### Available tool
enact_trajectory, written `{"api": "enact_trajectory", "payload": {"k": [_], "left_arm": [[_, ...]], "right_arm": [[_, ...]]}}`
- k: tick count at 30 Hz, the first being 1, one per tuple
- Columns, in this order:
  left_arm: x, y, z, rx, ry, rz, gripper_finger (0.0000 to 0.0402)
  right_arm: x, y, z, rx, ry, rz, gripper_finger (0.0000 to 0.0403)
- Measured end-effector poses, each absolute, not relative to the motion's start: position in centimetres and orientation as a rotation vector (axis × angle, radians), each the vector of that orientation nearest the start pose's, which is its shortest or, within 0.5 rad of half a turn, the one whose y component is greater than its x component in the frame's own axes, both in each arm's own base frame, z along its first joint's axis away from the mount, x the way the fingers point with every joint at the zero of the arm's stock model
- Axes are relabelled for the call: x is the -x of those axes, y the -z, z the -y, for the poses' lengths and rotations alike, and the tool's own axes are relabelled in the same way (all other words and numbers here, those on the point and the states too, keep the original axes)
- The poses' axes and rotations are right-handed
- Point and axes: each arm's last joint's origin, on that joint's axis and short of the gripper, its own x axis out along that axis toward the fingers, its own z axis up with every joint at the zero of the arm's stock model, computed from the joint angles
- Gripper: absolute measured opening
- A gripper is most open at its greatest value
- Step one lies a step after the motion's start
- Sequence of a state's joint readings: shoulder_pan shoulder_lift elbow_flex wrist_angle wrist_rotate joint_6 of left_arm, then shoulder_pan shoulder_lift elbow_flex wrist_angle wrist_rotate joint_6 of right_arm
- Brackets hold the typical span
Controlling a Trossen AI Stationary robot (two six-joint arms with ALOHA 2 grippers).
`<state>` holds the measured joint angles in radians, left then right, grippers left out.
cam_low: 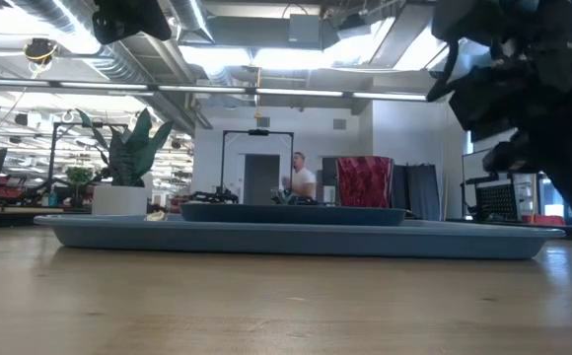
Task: Pick and place plate/cup/fork/spoon on tray
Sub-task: Put the orange fork on the blue tray
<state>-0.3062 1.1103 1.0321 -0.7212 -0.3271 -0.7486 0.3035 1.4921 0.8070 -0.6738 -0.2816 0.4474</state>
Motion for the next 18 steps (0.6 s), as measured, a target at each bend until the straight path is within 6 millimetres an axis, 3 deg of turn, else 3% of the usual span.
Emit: {"api": "enact_trajectory", "payload": {"k": [5,9,18], "left_arm": [[-21.1,-31.2,5.7,0.463,-0.298,-0.705,0.0000],[-21.1,-31.2,5.7,0.466,-0.292,-0.709,0.0000],[-21.1,-31.2,5.7,0.417,-0.273,-0.715,0.0000]], "right_arm": [[-23.6,-19.0,-8.8,-0.409,-0.062,-1.532,0.0043],[-23.5,-21.2,-10.6,-0.490,0.054,-1.544,0.0043],[-22.4,-22.9,-15.7,-1.051,0.454,-1.490,0.0043]]}}
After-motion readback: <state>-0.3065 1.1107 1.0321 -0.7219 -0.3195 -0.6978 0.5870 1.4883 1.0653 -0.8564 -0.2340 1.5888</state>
